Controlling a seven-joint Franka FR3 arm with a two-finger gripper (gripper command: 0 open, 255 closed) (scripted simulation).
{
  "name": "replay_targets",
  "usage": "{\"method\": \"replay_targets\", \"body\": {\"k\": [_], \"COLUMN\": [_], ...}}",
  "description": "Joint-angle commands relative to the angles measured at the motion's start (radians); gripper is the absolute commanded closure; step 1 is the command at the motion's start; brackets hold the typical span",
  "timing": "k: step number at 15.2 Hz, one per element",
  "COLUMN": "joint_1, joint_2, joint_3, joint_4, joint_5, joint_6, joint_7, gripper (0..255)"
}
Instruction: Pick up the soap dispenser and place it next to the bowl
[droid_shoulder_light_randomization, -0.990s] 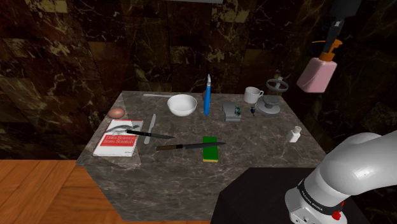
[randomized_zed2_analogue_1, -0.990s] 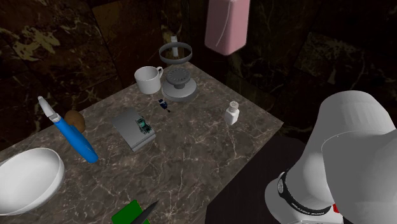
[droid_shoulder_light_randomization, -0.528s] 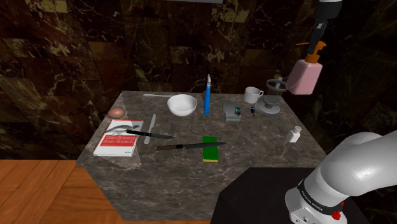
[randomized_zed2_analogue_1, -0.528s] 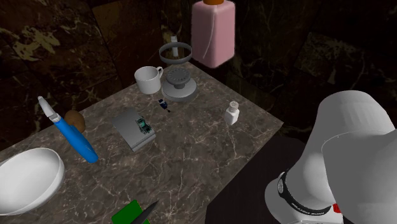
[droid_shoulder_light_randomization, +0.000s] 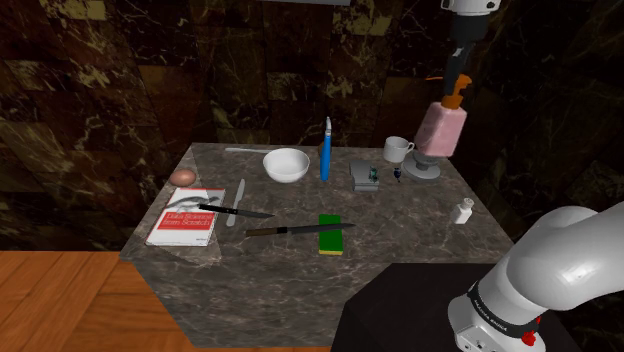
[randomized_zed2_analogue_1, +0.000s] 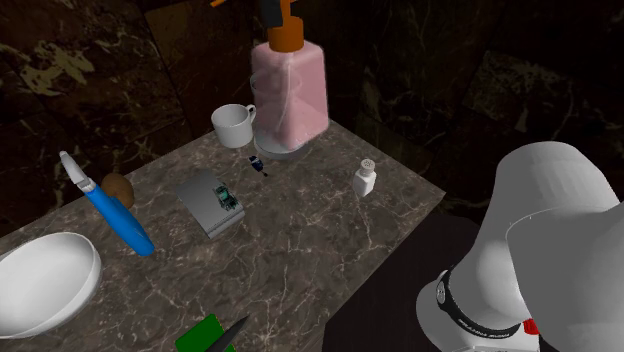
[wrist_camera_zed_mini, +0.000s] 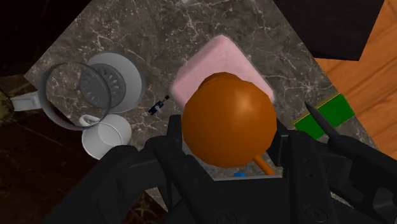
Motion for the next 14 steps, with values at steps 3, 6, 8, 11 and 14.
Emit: {"method": "replay_targets", "body": {"k": [3,6,8,11,14], "joint_1": [0.032,0.055,0.070,0.093,0.116], "joint_2": [0.048,0.090,0.123,0.178,0.240], "joint_3": [0.061,0.101,0.128,0.165,0.201], "joint_4": [-0.004,0.005,0.017,0.043,0.081], "joint_5": [0.039,0.063,0.077,0.095,0.109], "joint_6": [0.038,0.062,0.078,0.100,0.120], "joint_7": [0.096,0.159,0.201,0.261,0.320], "gripper": [255,255,255,255,255]}}
